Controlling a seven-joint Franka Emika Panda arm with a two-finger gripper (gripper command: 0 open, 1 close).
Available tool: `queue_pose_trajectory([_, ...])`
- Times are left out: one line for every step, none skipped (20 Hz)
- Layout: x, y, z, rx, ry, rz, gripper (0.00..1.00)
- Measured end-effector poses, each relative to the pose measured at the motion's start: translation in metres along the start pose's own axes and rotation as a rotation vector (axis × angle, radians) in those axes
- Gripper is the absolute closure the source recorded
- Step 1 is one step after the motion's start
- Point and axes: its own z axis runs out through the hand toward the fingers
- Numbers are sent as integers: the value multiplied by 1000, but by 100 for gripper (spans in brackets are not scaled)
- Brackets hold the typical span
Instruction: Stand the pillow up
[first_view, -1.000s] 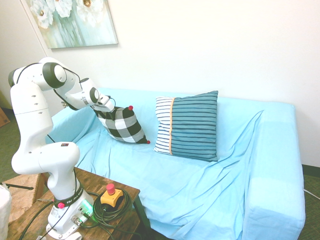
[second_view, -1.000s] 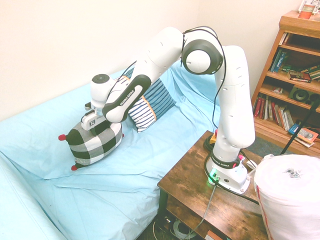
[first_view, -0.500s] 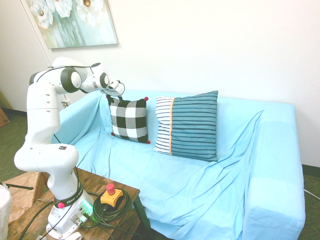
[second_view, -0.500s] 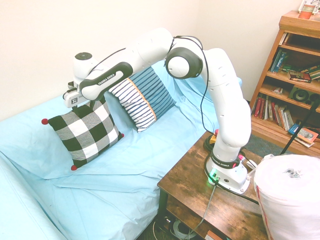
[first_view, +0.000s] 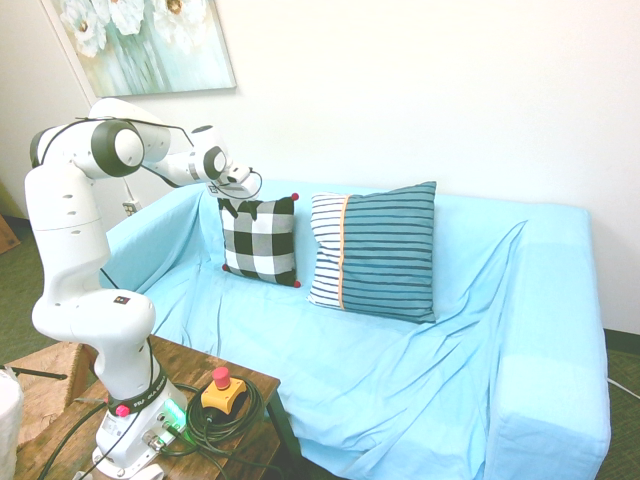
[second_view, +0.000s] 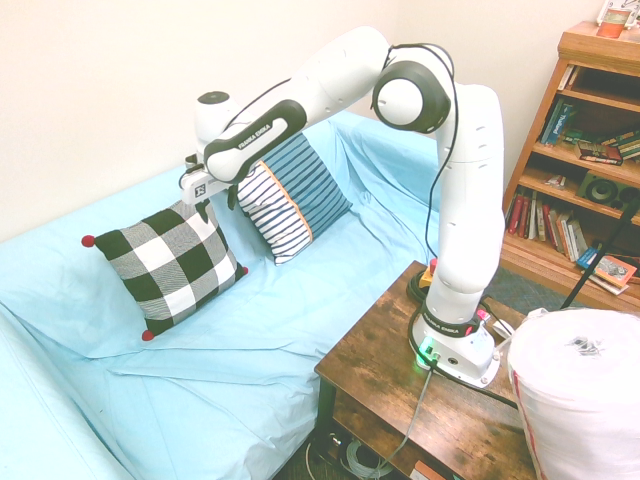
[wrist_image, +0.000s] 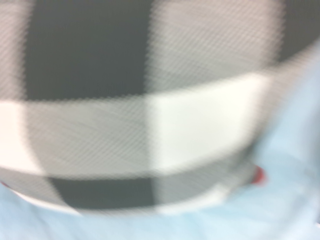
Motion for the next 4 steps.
queue_pose_trajectory([4,20,-4,-6,-7,-6,0])
queue_pose_trajectory([6,39,-8,-13,-10,-16,0])
queue_pose_trajectory([6,57,-13,-16,-12,-22,0])
queue_pose_trajectory([6,76,-15,-12,-11,-26,0])
